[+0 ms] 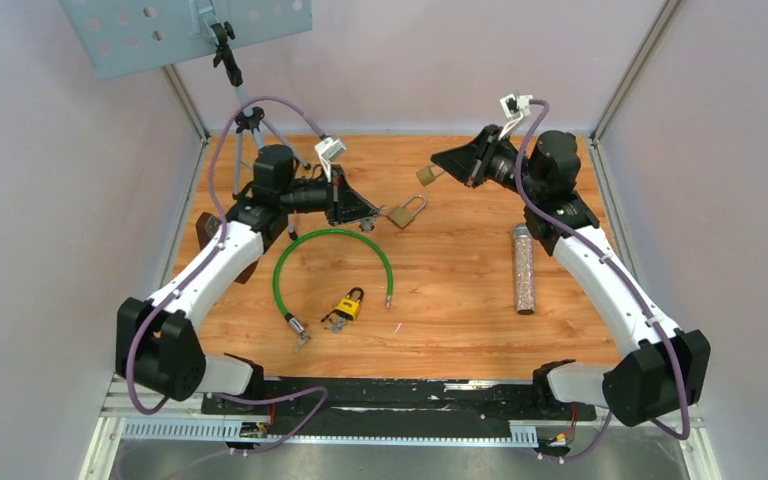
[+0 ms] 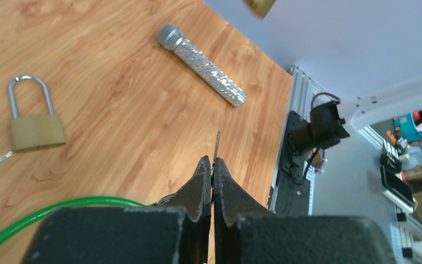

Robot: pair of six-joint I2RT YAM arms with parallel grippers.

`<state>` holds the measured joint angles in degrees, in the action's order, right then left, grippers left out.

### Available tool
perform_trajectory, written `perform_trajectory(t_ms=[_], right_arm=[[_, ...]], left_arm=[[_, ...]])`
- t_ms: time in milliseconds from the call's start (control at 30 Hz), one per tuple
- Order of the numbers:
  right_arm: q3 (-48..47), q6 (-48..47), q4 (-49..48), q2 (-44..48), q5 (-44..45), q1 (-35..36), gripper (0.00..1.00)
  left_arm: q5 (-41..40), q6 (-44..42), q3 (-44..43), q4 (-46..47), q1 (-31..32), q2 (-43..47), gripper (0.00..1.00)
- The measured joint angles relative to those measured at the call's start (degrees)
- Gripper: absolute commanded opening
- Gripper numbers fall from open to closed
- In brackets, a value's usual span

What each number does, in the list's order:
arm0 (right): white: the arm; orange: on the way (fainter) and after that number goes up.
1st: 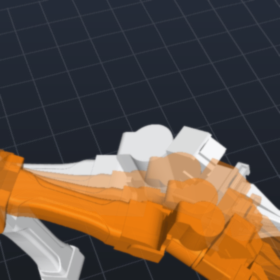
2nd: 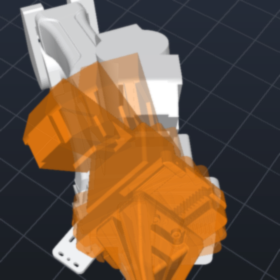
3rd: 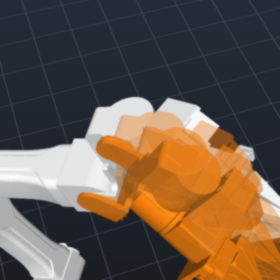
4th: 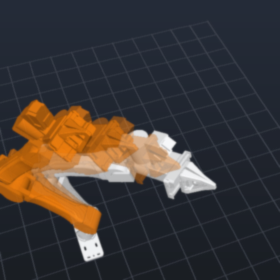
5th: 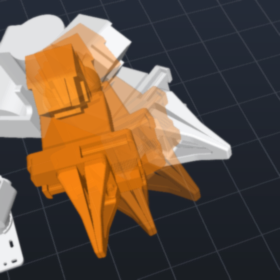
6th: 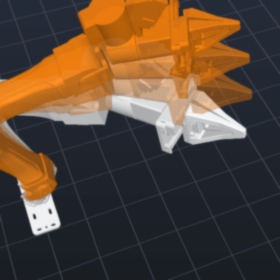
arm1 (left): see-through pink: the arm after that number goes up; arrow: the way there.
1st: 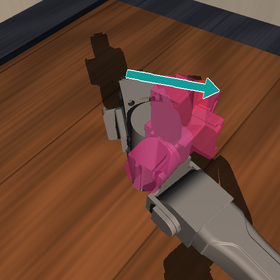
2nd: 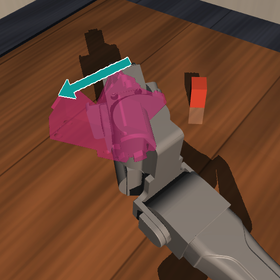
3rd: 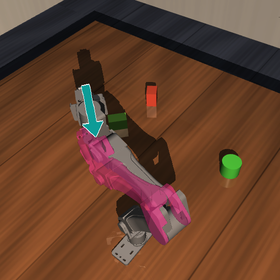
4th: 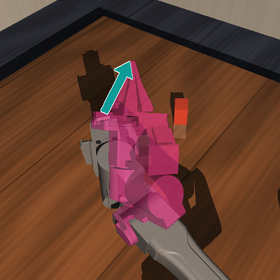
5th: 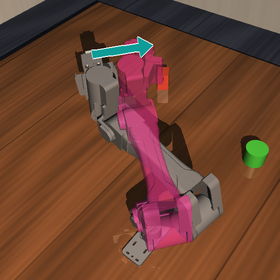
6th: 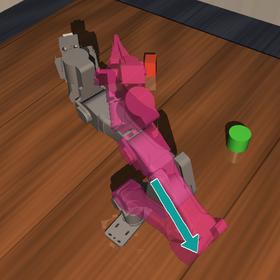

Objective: Lock with the key
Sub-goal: Place the key at the center of the board.

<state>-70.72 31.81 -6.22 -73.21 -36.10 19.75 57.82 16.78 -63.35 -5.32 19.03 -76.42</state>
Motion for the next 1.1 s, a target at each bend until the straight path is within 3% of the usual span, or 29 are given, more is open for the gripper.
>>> perform_trajectory(t_ms=[133,333,567,800,933,1000,1100], right_arm=[[8.94,1.11,3.65,-1.11,2.95,-4.76,0.0],[18.62,1.25,7.76,-5.77,7.32,-8.04,0.0],[25.31,1.66,4.79,-13.9,10.23,-8.7,0.0],[27.28,4.2,-1.16,-20.13,11.34,-8.7,0.0],[26.95,5.11,-4.85,-23.76,11.98,-8.7,0.02],[26.08,5.88,-5.86,-25.29,11.69,-8.87,0.06],[24.3,7.06,-7.02,-27.76,12.31,-8.96,0.28]], left_arm=[[-8.68,6.47,1.53,8.52,5.84,-6.54,0.0],[-19.65,16.28,-1.4,18.4,13.46,-24.35,0.0],[-28.85,23.47,-14.99,18.88,17.11,-42.62,0.0],[-33.05,27.06,-18.14,16.28,18.88,-44.78,0.01],[-33.53,29.24,-19.45,14.82,19.17,-46.62,0.16],[-33.81,29.62,-20.46,13.53,19.21,-47.63,0.3],[-34.73,29.59,-20.83,11.3,19.19,-48.41,0.44]])
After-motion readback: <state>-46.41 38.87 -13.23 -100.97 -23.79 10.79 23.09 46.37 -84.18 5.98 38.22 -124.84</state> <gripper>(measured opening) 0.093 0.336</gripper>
